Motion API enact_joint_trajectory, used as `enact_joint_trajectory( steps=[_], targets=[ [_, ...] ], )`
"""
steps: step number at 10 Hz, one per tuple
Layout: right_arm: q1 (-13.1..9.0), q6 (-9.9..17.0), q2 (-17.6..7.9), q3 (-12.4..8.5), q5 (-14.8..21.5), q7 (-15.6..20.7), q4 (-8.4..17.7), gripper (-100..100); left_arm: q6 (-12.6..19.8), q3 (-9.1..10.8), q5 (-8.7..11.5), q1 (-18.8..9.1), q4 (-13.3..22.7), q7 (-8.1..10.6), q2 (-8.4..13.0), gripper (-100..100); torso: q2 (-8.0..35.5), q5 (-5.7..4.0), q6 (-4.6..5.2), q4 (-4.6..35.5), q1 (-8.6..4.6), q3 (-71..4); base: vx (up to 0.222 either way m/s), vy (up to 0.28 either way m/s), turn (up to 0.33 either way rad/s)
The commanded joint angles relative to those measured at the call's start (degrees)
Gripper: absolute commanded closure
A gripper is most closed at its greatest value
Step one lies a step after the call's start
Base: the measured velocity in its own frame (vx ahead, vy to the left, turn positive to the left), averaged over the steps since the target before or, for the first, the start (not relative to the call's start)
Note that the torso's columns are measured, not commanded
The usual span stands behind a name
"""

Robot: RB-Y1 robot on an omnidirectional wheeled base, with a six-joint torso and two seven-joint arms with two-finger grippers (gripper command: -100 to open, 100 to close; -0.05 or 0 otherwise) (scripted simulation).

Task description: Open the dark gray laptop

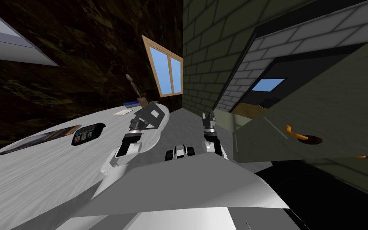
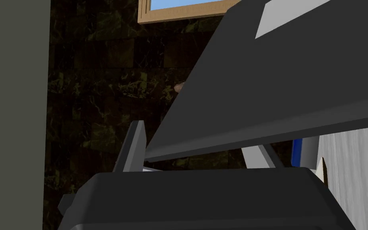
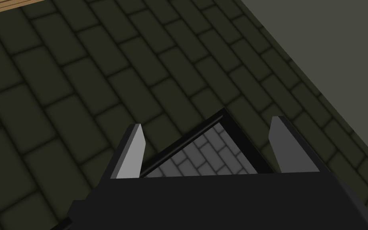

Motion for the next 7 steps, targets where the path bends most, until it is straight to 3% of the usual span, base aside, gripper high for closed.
enact_joint_trajectory(
  steps=[1, 4, 5, 6, 7],
  targets=[
    [0.0, 0.0, 0.0, 0.0, 0.0, 0.0, 0.0, 0, 0.0, -0.04, 2.5, -0.7, 1.7, 2.16, -2.6, 100, 0.1, 0.02, -0.04, 0.0, 0.07, 0.1, 0.004, 0.064, 0.023],
    [0.0, 0.0, 0.0, 0.0, 0.0, 0.0, 0.0, 0, -0.1, -0.10, 6.8, -1.8, 4.6, 5.77, -6.8, 100, 0.1, 0.06, -0.06, 0.0, 0.24, 0.1, 0.003, 0.084, 0.029],
    [0.0, 0.0, 0.0, 0.0, 0.0, 0.0, 0.0, 0, -0.1, -0.12, 7.6, -2.1, 5.2, 6.49, -7.7, 100, 0.1, 0.05, -0.05, 0.0, 0.22, 0.0, 0.007, 0.081, 0.019],
    [0.0, 0.0, 0.0, 0.0, 0.0, 0.0, 0.0, 0, -0.1, -0.13, 6.9, -1.8, 4.9, 5.76, -6.9, 100, 0.0, 0.01, -0.06, 0.1, 0.13, 0.0, 0.003, 0.034, 0.002],
    [0.0, 0.0, 0.0, 0.0, 0.0, 0.0, 0.0, 0, -0.5, -0.34, 8.8, -1.8, 6.5, 7.64, -8.9, 100, 0.1, -0.10, -0.06, 0.1, -0.09, 0.1, 0.008, 0.044, 0.028]
  ],
)
